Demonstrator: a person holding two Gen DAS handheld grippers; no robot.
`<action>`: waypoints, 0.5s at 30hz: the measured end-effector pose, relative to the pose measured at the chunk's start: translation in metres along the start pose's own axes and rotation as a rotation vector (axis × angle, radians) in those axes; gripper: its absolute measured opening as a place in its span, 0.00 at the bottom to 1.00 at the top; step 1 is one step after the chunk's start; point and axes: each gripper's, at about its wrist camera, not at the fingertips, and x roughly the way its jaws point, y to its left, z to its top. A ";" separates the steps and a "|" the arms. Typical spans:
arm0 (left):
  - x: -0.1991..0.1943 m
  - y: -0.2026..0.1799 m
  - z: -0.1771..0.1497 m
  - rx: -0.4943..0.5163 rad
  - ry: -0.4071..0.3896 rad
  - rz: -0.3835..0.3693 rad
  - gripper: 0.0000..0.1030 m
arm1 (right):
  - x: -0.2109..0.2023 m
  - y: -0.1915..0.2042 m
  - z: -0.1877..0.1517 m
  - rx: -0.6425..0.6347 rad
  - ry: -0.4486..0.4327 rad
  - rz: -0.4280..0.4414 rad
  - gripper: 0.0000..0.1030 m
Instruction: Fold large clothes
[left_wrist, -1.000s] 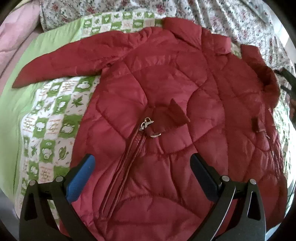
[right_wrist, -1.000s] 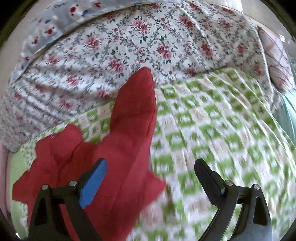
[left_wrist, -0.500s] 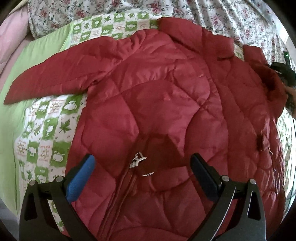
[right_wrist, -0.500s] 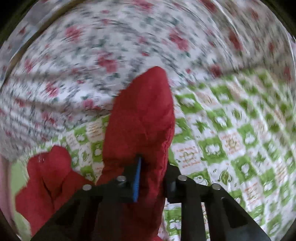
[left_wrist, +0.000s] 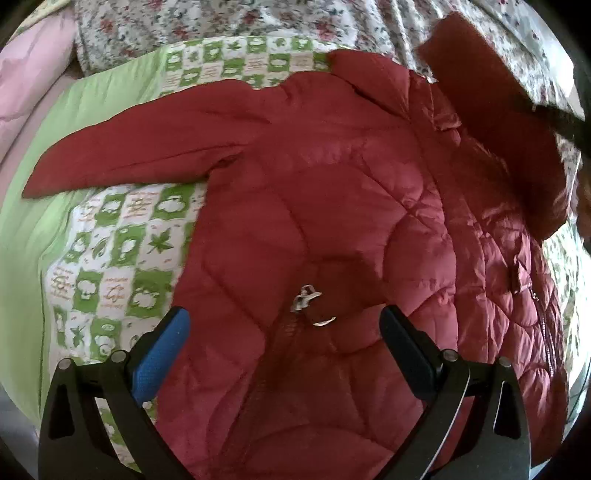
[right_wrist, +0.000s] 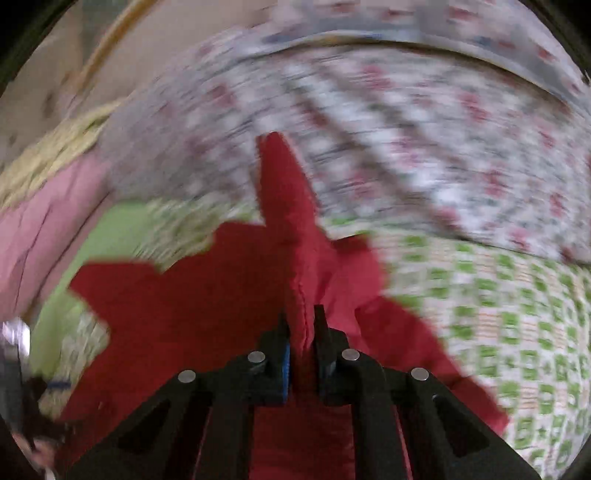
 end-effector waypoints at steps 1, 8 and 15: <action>-0.001 0.003 0.000 -0.005 -0.003 0.004 1.00 | 0.007 0.019 -0.007 -0.031 0.020 0.025 0.09; -0.010 0.026 0.002 -0.033 -0.010 -0.039 1.00 | 0.042 0.099 -0.057 -0.179 0.099 0.047 0.09; -0.013 0.037 0.030 -0.041 -0.045 -0.121 1.00 | 0.054 0.115 -0.082 -0.178 0.179 0.119 0.49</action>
